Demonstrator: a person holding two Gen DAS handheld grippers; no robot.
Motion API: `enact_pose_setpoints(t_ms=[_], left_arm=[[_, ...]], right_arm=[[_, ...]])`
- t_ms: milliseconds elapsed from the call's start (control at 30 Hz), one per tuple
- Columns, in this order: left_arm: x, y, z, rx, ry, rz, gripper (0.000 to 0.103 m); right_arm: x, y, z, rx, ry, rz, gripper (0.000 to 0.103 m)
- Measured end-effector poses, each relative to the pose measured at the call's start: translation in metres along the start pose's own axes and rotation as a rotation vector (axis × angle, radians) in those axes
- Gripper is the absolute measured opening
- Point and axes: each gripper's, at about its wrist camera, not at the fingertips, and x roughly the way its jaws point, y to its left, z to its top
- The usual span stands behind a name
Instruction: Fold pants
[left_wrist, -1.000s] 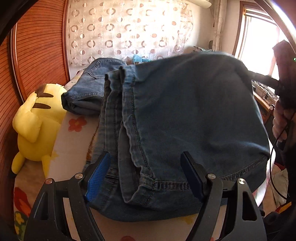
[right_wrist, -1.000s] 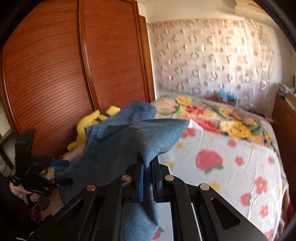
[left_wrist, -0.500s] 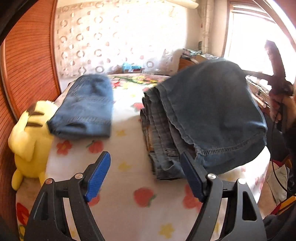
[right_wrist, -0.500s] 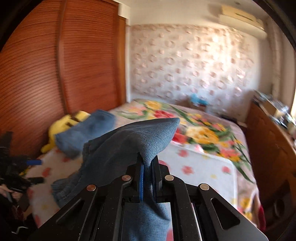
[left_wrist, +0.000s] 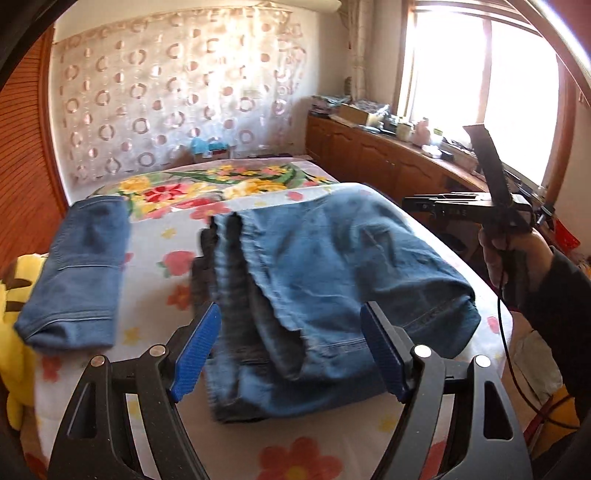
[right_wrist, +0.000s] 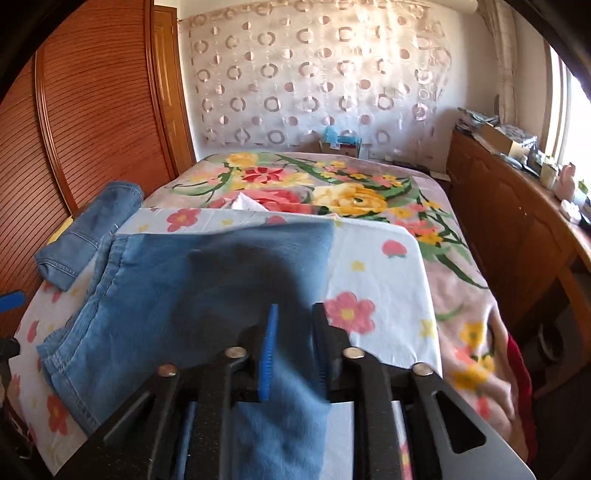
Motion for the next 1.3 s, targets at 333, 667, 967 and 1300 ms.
enact_pose_setpoints(t_ms=[333,667,967,1300], left_arm=[[0.029,-0.040,0.005,0.053,0.046,-0.044,0.079],[0.046,-0.059,0.000,0.084,0.087,-0.052,0.079],[0.062,-0.057,-0.015,0.097,0.140,-0.030,0.079],[0.062,-0.052,-0.022,0.100,0.124,-0.040,0.079]], right_arm=[[-0.035,-0.013,-0.033,0.048,0.001,0.036,0.063],[-0.039,-0.027,-0.057,0.087,0.028,0.042,0.064],[-0.030,-0.033,-0.074,0.125,0.054,0.053,0.064],[-0.017,-0.030,-0.077,0.159,0.084,0.141,0.064]])
